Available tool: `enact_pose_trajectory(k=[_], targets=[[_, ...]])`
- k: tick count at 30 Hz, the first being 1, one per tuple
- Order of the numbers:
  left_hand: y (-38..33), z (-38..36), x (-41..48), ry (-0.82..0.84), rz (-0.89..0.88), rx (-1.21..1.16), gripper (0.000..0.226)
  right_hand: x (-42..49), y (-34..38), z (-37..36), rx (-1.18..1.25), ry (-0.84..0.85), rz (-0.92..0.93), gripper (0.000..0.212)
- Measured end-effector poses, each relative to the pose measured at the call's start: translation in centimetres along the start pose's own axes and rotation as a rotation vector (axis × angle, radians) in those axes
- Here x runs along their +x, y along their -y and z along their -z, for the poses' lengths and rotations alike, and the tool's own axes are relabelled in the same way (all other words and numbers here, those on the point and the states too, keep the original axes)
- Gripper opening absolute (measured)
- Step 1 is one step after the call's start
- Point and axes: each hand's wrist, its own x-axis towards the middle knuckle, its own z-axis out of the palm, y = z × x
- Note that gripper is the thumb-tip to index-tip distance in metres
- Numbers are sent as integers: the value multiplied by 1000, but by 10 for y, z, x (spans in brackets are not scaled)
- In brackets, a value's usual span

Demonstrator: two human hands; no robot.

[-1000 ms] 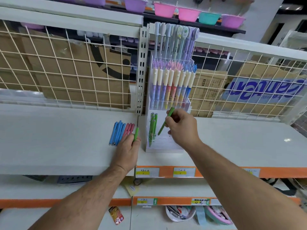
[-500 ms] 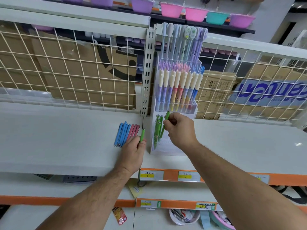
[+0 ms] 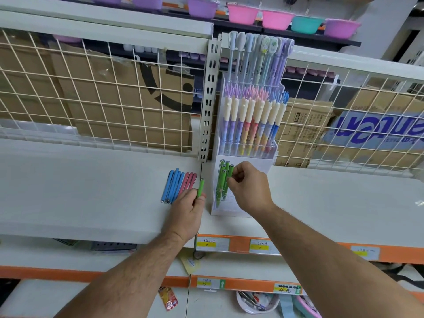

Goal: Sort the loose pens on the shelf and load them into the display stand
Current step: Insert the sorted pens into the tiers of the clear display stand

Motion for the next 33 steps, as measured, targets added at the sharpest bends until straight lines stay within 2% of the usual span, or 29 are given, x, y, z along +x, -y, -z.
enact_pose_trajectory(k=[10, 20, 25, 29, 33], targets=[[-3, 1, -1, 0, 6, -16, 33, 0, -6, -5, -1, 10, -32, 13], [-6, 2, -4, 10, -34, -37, 25, -12, -10, -3, 37, -3, -90, 10], [-8, 5, -9, 44, -61, -71, 38, -37, -3, -4, 99, 35, -79, 14], [-9, 6, -11, 67, -105, -26, 28, -53, 8, -14, 232, 126, -16, 5], [-8, 5, -11, 128, -158, 32, 15, -56, 16, -21, 304, 164, -26, 5]])
